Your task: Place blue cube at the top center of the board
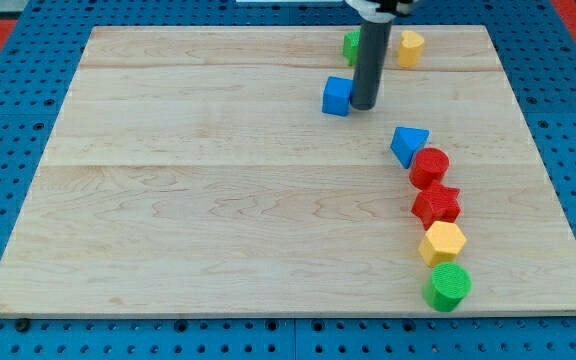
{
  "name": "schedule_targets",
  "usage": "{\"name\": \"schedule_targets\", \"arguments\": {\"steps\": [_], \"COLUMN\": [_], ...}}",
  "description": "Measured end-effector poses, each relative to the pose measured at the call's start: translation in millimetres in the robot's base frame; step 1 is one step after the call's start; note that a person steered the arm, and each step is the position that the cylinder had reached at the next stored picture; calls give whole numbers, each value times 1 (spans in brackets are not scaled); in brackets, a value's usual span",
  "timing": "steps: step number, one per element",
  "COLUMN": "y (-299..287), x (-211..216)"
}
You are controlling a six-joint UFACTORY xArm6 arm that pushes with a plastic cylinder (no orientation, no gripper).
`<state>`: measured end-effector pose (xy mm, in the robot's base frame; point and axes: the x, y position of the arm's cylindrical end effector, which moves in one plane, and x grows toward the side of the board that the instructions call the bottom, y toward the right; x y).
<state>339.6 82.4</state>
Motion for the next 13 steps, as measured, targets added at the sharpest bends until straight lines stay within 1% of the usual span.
{"name": "schedule_targets", "arguments": {"steps": [1,2,3,4,6,7,8,9,10,12,13], "y": [-49,-87,-116,-127,-107,-103,-138,-132,-113,-106,-106], "x": [-1,-1,-7,-18,-54,-63,-61,-79,-89,-87,-104]}}
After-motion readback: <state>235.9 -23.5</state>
